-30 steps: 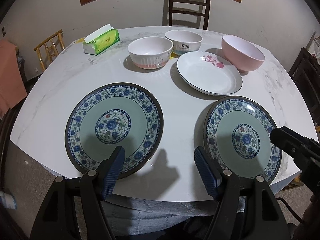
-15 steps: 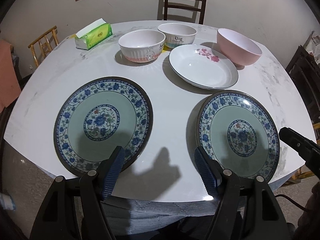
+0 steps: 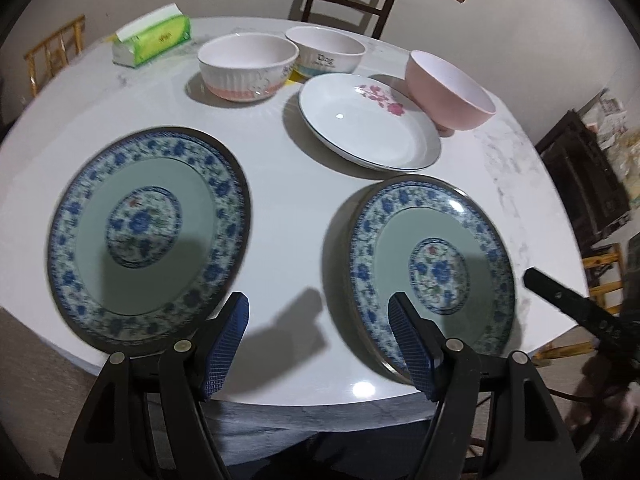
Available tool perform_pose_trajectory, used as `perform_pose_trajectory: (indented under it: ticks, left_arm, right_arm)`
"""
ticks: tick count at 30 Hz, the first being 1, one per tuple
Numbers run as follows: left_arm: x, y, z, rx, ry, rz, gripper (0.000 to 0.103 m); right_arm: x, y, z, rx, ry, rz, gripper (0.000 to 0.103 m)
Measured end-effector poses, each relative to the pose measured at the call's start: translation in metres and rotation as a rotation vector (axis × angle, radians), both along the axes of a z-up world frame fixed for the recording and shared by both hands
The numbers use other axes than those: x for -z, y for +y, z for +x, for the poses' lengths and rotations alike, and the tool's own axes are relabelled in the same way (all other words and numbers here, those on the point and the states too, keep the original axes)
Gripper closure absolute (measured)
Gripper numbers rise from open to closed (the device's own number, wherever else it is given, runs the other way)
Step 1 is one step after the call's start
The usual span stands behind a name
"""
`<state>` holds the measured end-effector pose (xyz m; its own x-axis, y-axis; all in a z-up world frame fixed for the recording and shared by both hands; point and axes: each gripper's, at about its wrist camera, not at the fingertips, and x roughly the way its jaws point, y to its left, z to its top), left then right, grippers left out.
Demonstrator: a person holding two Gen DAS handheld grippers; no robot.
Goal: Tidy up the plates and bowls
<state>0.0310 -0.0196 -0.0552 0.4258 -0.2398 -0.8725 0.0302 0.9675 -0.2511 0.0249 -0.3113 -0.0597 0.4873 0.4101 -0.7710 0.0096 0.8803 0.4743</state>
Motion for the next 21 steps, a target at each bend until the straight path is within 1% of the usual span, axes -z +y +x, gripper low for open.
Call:
perform_pose_trajectory:
  ticks: [2,5,9,11,15,18,21]
  left_arm:
    - [0.002,0.001,0.004,0.001,0.014,-0.053,0.035]
    - [0.006,0.004,0.009,-0.003,0.038,-0.113,0.035]
    - [0.012,0.004,0.016,-0.003,0.062,-0.160,0.036]
    - [0.015,0.004,0.019,-0.001,0.079,-0.187,0.036]
    - [0.021,0.002,0.023,0.004,0.105,-0.222,0.038]
    - [0.025,0.001,0.026,0.005,0.116,-0.242,0.040]
    - [0.030,0.002,0.029,-0.003,0.136,-0.259,0.045]
  right_arm:
    - [0.004,-0.008,0.001,0.014,0.011,0.032,0.069]
    - [0.010,-0.016,0.004,0.019,0.024,0.062,0.069]
    - [0.021,-0.028,0.008,0.028,0.054,0.132,0.069]
    - [0.026,-0.032,0.011,0.024,0.069,0.155,0.067]
    - [0.032,-0.034,0.014,0.015,0.078,0.175,0.067]
    - [0.037,-0.034,0.018,0.009,0.088,0.186,0.069]
    - [0.040,-0.033,0.019,0.000,0.092,0.191,0.069]
